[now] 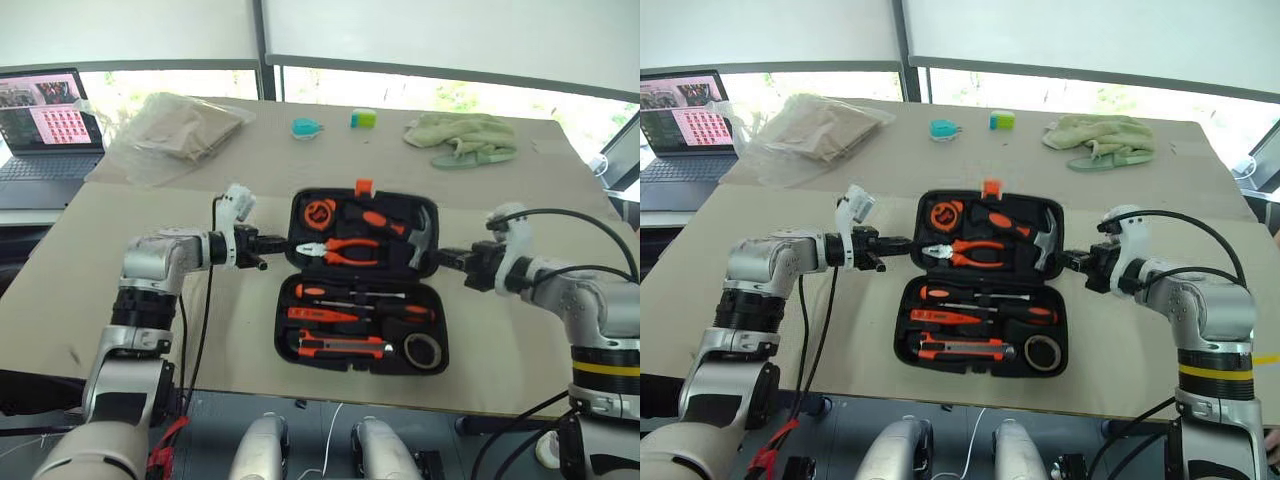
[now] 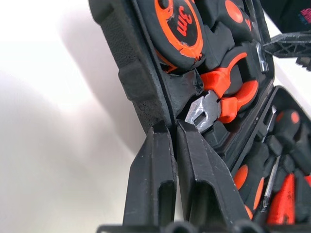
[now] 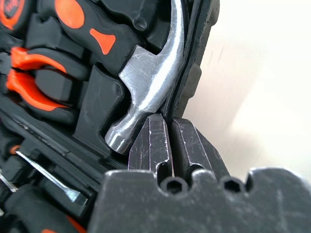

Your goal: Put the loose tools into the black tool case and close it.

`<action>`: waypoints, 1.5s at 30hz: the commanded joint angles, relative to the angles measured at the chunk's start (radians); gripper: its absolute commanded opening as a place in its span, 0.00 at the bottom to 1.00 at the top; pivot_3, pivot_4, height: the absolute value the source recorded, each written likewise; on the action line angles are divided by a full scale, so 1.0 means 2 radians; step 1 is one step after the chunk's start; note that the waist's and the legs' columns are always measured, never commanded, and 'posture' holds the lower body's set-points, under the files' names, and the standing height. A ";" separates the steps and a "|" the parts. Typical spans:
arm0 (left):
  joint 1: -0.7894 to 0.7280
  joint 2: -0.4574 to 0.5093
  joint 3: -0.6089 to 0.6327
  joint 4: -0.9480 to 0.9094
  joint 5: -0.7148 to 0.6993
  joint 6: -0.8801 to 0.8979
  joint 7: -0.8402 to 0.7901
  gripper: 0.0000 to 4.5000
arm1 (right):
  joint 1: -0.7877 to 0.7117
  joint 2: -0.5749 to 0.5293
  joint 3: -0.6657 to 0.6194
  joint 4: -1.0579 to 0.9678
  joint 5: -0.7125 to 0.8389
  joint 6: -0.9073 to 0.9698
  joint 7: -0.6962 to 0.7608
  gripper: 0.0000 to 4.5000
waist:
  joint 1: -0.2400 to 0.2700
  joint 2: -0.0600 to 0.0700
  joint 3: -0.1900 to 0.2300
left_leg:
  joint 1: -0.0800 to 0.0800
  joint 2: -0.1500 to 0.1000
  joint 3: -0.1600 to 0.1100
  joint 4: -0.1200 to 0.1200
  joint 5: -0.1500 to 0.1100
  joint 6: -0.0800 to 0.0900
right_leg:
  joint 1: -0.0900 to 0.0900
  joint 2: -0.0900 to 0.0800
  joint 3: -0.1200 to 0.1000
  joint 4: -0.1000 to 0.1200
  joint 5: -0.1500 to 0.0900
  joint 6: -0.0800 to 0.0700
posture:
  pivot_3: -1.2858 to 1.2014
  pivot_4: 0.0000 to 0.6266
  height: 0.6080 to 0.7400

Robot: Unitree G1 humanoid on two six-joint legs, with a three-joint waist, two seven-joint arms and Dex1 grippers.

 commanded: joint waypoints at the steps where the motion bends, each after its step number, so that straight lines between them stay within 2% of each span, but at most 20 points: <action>1: 0.033 -0.011 -0.017 -0.073 0.025 -0.138 0.005 0.00 | 0.038 -0.014 0.022 -0.053 -0.053 -0.126 0.013 0.01 | 0.002 0.000 0.000 | 0.000 0.000 0.000 0.000 0.000 0.000 | 0.000 0.000 0.000 0.000 0.000 0.000 | 0.52 0.24 1.00; 7: 0.111 -0.018 -0.043 -0.087 0.106 -0.330 0.063 0.00 | 0.118 -0.007 0.039 -0.048 -0.140 -0.295 -0.010 0.01 | 0.004 0.000 0.000 | 0.000 0.000 0.000 0.000 0.000 0.000 | 0.000 0.000 0.000 -0.001 0.000 0.000 | 0.52 0.24 1.00; 11: 0.153 -0.017 -0.046 -0.093 0.142 -0.443 0.098 0.00 | 0.174 0.005 0.038 -0.039 -0.180 -0.417 -0.020 0.01 | 0.005 0.000 0.000 | 0.003 0.000 0.001 0.000 0.000 0.000 | 0.003 0.000 0.000 -0.001 0.000 0.000 | 0.52 0.24 1.00; 15: 0.183 -0.008 -0.038 -0.095 0.165 -0.515 0.130 0.00 | 0.234 -0.002 0.043 -0.027 -0.234 -0.540 -0.031 0.01 | 0.005 0.000 0.000 | 0.005 0.000 0.001 0.000 0.000 0.000 | 0.004 0.000 0.000 -0.001 0.000 0.000 | 0.52 0.24 1.00; 18: 0.206 0.001 -0.038 -0.101 0.166 -0.521 0.129 0.00 | 0.262 -0.004 0.040 -0.017 -0.248 -0.589 -0.031 0.01 | 0.004 0.000 0.000 | 0.006 0.001 0.002 -0.001 0.000 0.000 | 0.006 0.000 0.000 -0.001 0.000 0.000 | 0.52 0.24 1.00; 22: 0.265 0.020 -0.016 -0.173 0.136 -0.463 0.127 0.31 | 0.322 -0.011 0.007 -0.054 -0.224 -0.601 -0.018 0.30 | 0.002 0.000 0.000 | 0.011 0.001 0.003 -0.002 -0.001 0.000 | 0.011 0.001 0.000 -0.003 0.000 0.000 | 0.52 0.24 1.00; 24: 0.288 0.032 -0.007 -0.209 0.126 -0.440 0.124 0.47 | 0.351 -0.018 -0.011 -0.082 -0.213 -0.596 -0.013 0.45 | 0.000 0.000 0.000 | 0.012 0.002 0.003 -0.003 -0.001 0.001 | 0.011 0.000 0.000 -0.003 0.000 -0.001 | 0.52 0.24 1.00; 27: 0.306 0.065 0.044 -0.270 0.072 -0.339 0.123 0.69 | 0.418 -0.040 -0.087 -0.171 -0.135 -0.532 0.028 0.68 | -0.001 0.001 0.000 | 0.012 0.002 0.002 -0.002 -0.001 0.001 | 0.011 0.000 0.000 -0.003 0.000 -0.001 | 0.52 0.24 1.00; 30: 0.308 0.124 0.076 -0.294 -0.003 -0.203 0.085 0.94 | 0.529 -0.082 -0.157 -0.263 -0.006 -0.415 0.116 0.91 | -0.002 0.001 0.000 | 0.012 0.003 0.001 -0.002 -0.001 0.000 | 0.012 0.000 0.000 -0.002 0.000 -0.001 | 0.52 0.24 1.00; 31: 0.300 0.143 0.071 -0.291 -0.012 -0.181 0.068 1.00 | 0.569 -0.092 -0.169 -0.287 0.025 -0.390 0.147 0.91 | -0.002 0.001 0.000 | 0.015 0.003 0.001 -0.003 -0.001 0.000 | 0.015 0.000 0.000 -0.003 -0.001 -0.001 | 0.52 0.24 1.00; 32: 0.283 0.155 0.057 -0.283 -0.009 -0.173 0.053 1.00 | 0.598 -0.100 -0.166 -0.303 0.039 -0.376 0.173 0.91 | -0.001 0.001 0.000 | 0.017 0.004 0.000 -0.003 -0.001 0.000 | 0.018 0.001 -0.001 -0.004 -0.002 -0.001 | 0.52 0.24 1.00; 35: 0.230 0.164 0.014 -0.263 0.002 -0.156 0.037 1.00 | 0.623 -0.117 -0.139 -0.318 0.030 -0.358 0.196 0.77 | 0.002 0.000 0.000 | 0.020 0.003 0.001 -0.005 -0.001 0.000 | 0.020 0.000 -0.001 -0.006 -0.005 0.001 | 0.52 0.24 1.00; 36: 0.204 0.160 -0.013 -0.254 0.015 -0.156 0.026 1.00 | 0.614 -0.121 -0.117 -0.315 0.010 -0.361 0.195 0.66 | 0.002 0.000 0.000 | 0.019 0.003 0.001 -0.005 -0.001 0.000 | 0.020 0.000 -0.001 -0.007 -0.005 0.001 | 0.52 0.24 1.00; 37: 0.185 0.158 -0.033 -0.247 0.024 -0.157 0.019 1.00 | 0.607 -0.123 -0.101 -0.313 -0.004 -0.364 0.195 0.61 | 0.002 0.000 -0.001 | 0.019 0.003 0.001 -0.005 -0.001 0.000 | 0.020 0.000 -0.001 -0.007 -0.005 0.001 | 0.52 0.24 1.00; 40: 0.113 0.131 -0.103 -0.178 0.087 -0.217 0.010 0.85 | 0.547 -0.127 -0.044 -0.301 -0.031 -0.349 0.175 0.39 | 0.002 -0.001 -0.001 | 0.019 0.003 0.002 -0.005 -0.001 0.000 | 0.020 0.000 0.000 -0.008 -0.004 0.001 | 0.52 0.24 1.00; 42: 0.073 0.106 -0.130 -0.124 0.113 -0.231 0.015 0.68 | 0.513 -0.128 -0.014 -0.294 -0.048 -0.338 0.168 0.24 | 0.003 -0.001 -0.001 | 0.018 0.001 0.003 -0.005 -0.001 0.000 | 0.019 0.000 0.000 -0.008 -0.003 0.002 | 0.52 0.24 1.00; 44: 0.043 0.088 -0.162 -0.070 0.149 -0.278 0.010 0.48 | 0.482 -0.128 0.018 -0.284 -0.067 -0.330 0.161 0.05 | 0.003 -0.002 -0.001 | 0.018 0.001 0.004 -0.005 -0.001 0.000 | 0.019 0.001 0.000 -0.008 -0.001 -0.001 | 0.52 0.24 1.00; 45: 0.027 0.079 -0.180 -0.042 0.165 -0.306 0.000 0.42 | 0.466 -0.128 0.034 -0.278 -0.077 -0.329 0.159 0.00 | 0.003 -0.002 -0.001 | 0.017 0.001 0.004 -0.005 -0.001 0.000 | 0.018 0.001 0.000 -0.008 -0.002 -0.001 | 0.52 0.24 1.00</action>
